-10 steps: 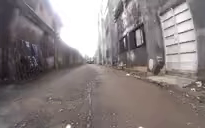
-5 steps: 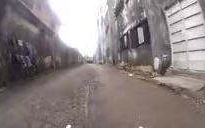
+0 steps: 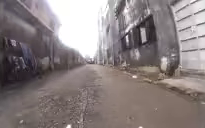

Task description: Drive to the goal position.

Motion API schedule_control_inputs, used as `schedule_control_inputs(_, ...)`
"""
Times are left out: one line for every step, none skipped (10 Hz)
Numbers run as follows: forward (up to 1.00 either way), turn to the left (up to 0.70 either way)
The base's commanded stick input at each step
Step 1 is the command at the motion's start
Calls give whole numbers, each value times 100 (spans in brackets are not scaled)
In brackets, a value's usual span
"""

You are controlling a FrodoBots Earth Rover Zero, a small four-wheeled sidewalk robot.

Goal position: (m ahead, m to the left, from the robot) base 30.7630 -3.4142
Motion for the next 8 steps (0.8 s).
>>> schedule_control_inputs(70, 0)
schedule_control_inputs(70, 0)
schedule_control_inputs(70, 0)
schedule_control_inputs(70, 0)
schedule_control_inputs(70, 0)
schedule_control_inputs(70, 0)
schedule_control_inputs(70, 0)
schedule_control_inputs(70, 0)
